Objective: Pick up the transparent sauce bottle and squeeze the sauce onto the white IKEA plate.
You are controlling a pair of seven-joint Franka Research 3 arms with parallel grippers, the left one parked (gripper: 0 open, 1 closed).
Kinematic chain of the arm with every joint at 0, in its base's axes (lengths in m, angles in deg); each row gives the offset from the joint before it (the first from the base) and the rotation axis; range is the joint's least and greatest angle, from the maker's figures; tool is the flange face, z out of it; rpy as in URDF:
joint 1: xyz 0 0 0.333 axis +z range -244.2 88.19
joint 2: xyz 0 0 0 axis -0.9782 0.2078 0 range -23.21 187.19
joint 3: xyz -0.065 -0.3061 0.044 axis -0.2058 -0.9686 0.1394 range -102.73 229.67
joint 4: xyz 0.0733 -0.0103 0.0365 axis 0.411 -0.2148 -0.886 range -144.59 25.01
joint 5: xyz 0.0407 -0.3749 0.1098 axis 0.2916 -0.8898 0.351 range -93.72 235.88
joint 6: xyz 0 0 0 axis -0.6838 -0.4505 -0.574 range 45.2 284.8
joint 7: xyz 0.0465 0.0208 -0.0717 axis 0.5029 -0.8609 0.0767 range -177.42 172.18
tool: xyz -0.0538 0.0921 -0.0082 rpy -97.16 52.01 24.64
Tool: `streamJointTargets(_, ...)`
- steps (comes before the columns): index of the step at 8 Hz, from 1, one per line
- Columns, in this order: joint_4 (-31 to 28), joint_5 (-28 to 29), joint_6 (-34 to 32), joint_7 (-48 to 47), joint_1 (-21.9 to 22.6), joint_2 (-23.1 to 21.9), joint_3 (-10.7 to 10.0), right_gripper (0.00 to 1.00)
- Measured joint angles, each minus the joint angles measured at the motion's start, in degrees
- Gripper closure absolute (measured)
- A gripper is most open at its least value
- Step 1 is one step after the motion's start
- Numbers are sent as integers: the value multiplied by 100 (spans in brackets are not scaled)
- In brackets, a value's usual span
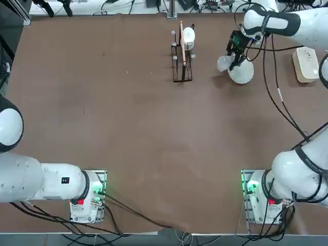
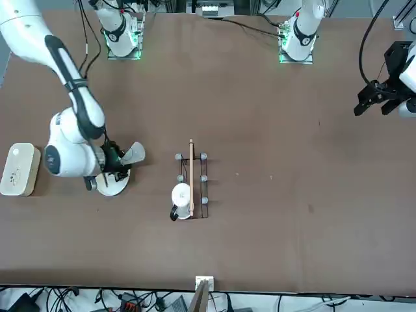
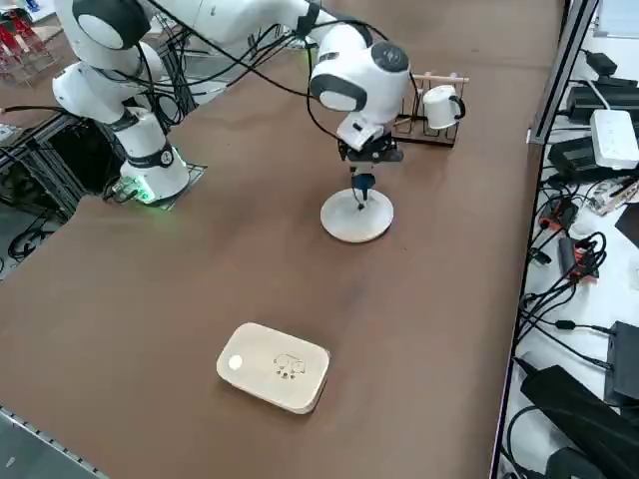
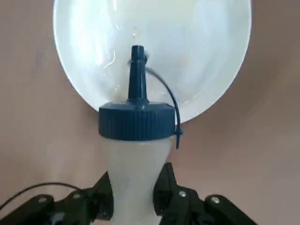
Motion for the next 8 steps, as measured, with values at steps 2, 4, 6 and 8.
streamJointTargets(2,224,-740,-254,-547,321,-67,4,63)
streamJointTargets(4,570,-1671,-764,-1186,645,-106,5,63)
streamJointTargets(6,849,-2554,-1337,-1667,953,-125,6,63)
streamJointTargets(8,1001,-3460,-1832,-1975,1227,-126,-4,63)
